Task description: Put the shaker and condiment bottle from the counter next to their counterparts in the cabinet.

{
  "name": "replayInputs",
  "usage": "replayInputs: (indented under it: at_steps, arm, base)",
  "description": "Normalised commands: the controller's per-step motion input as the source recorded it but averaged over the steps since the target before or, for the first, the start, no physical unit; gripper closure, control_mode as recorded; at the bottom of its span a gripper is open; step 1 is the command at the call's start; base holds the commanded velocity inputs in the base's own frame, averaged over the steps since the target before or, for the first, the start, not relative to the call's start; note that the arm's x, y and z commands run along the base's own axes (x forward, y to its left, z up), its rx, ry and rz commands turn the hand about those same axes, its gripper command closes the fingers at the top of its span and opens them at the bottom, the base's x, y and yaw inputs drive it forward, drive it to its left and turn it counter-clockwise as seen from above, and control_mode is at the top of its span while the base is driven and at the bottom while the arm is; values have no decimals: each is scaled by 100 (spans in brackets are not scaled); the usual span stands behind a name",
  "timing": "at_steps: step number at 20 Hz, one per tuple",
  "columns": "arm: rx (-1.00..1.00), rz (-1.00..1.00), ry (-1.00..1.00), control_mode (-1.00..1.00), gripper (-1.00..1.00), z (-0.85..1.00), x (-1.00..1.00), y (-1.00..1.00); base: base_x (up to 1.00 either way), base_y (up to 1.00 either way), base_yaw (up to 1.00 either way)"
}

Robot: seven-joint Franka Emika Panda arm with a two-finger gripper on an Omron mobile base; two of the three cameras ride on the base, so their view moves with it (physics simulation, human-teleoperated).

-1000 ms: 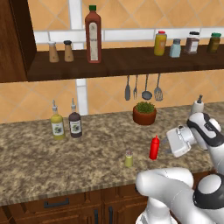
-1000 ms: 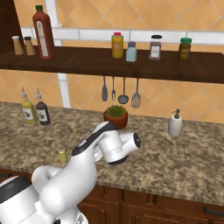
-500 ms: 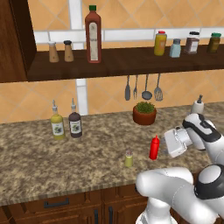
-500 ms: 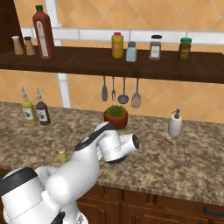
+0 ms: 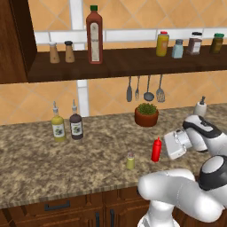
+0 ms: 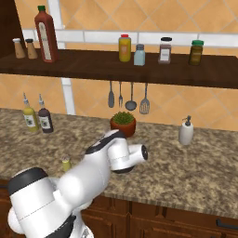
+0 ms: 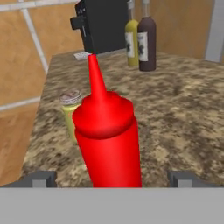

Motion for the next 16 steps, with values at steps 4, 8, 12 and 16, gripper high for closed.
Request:
replayInputs:
  at_steps: [4,8,12,16]
  arm:
    - [6,0,4,-100,-100,-16,14,1]
    - [6,0,8,-100,-100,-20,15,7]
    - [5,0,12,-100,100,-24,19,16]
    - [1,0,10,-100,100,-14,16,16]
  base:
    - [0,0,0]
    - [0,0,0]
    - [0,0,0]
    - [0,0,0]
